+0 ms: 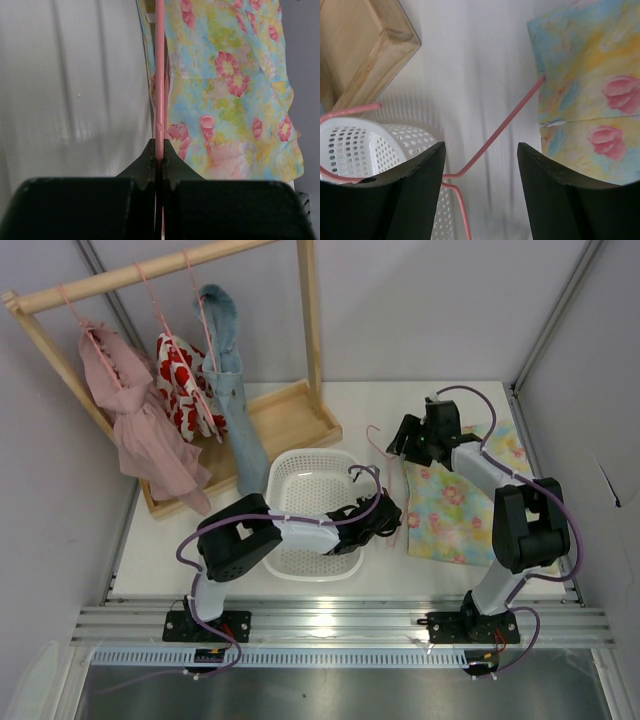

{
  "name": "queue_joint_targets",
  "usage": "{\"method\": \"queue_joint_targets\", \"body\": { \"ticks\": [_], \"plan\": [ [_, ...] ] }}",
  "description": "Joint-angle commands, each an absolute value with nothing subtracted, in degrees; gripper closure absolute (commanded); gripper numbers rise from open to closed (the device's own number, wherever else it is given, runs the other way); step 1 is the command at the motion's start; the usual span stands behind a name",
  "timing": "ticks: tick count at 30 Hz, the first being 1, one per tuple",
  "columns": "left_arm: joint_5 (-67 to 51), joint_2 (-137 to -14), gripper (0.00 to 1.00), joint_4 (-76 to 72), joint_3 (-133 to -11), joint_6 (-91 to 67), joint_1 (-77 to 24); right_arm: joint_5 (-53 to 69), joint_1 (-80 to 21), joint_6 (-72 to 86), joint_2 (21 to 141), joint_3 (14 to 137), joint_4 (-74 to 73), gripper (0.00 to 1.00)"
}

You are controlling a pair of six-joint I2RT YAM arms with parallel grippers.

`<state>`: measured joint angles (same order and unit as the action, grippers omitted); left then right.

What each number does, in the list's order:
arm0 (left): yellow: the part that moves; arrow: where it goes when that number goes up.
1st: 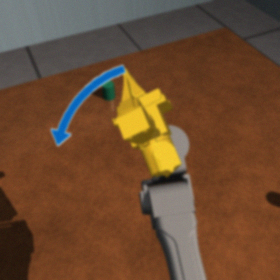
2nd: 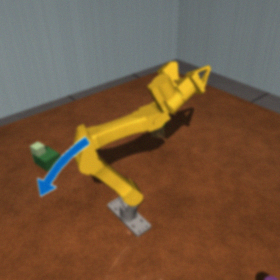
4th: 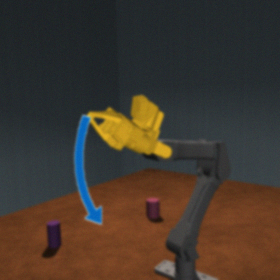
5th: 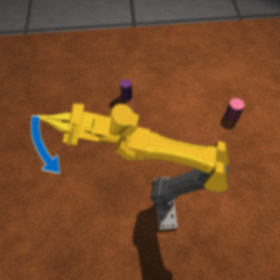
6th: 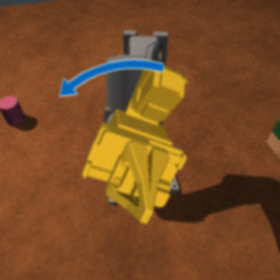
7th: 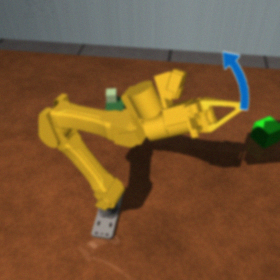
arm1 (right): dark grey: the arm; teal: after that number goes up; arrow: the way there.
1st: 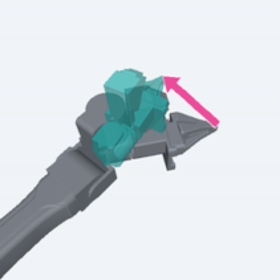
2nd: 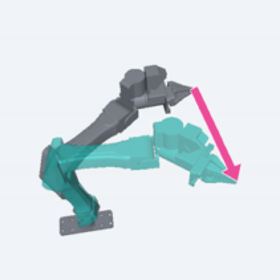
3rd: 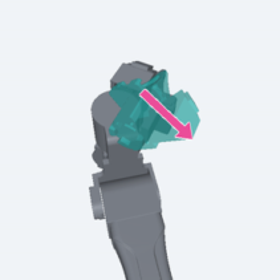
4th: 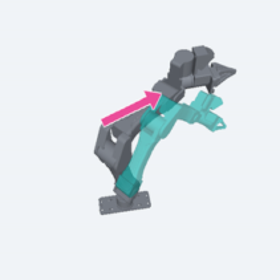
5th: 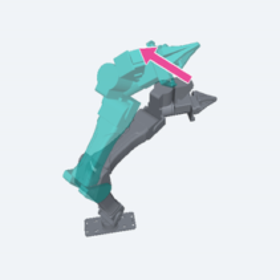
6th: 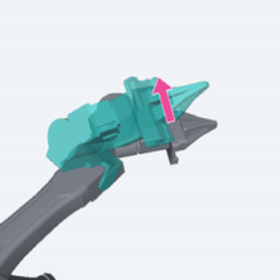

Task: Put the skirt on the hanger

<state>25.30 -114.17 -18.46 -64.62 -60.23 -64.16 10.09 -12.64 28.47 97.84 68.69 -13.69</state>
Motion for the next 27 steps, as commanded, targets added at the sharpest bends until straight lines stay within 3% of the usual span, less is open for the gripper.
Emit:
{"method": "queue_joint_targets", "body": {
  "ticks": [1, 14, 21, 27],
  "plan": [
    [24.00, -114.17, 1.00, -20.57, -65.13, -58.36, -64.77, 12.66, -13.88, 29.26, 94.58, 66.28, -10.20, 0.34],
    [23.82, -113.64, 1.00, -21.27, -64.25, -58.01, -64.69, 8.62, -14.06, 37.27, 81.84, 53.27, -4.66, 0.37],
    [23.64, -113.82, 1.00, -21.62, -64.16, -58.09, -64.69, 13.01, -15.81, 23.15, 79.80, 52.38, -4.39, 0.36],
    [23.47, -113.82, 1.00, -21.71, -63.98, -58.36, -64.69, 7.74, -19.51, 17.41, 81.21, 52.12, -4.57, 0.35]
  ]
}}
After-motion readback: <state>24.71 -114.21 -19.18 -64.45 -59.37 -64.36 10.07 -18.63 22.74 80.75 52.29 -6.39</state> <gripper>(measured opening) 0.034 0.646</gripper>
